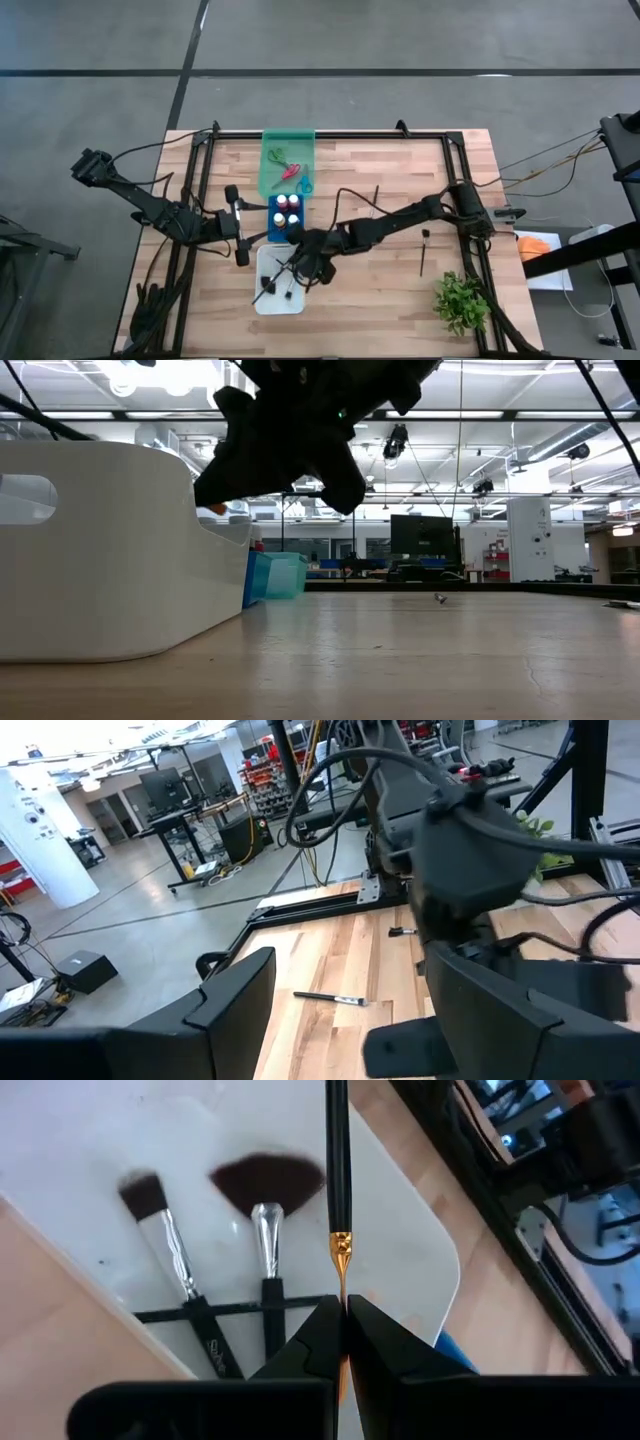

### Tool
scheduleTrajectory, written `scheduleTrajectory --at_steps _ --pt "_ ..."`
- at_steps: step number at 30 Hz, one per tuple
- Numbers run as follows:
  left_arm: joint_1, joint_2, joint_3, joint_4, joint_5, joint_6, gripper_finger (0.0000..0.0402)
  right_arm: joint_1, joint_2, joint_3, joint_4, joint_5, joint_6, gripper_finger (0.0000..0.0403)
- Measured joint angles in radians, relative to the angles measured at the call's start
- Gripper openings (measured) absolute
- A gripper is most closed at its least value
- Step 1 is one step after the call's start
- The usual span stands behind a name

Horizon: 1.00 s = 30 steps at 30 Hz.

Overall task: Pick & Place Paint Supplies
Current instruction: Put the black paint brush into the white bin, then put the black brow brush into the white bin

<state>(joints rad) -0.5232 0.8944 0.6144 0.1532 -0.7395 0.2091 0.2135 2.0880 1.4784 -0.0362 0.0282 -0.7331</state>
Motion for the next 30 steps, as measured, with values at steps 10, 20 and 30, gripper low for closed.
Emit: scheduleTrajectory --at_steps 10,20,30 --pt "0.000 0.000 0.000 0.000 0.000 0.003 0.0266 -0.015 -0.002 -0.013 -0.031 -0.028 0.085 0.0008" --pt "0.000 0.000 0.000 0.000 0.000 0.003 0.0266 -0.041 -0.003 -0.013 -0.042 -0.028 0.191 0.0023" --pt "-0.001 0.000 0.000 -0.008 0.000 0.002 0.0266 -0.042 -0.013 -0.013 -0.132 -0.029 0.162 0.0139"
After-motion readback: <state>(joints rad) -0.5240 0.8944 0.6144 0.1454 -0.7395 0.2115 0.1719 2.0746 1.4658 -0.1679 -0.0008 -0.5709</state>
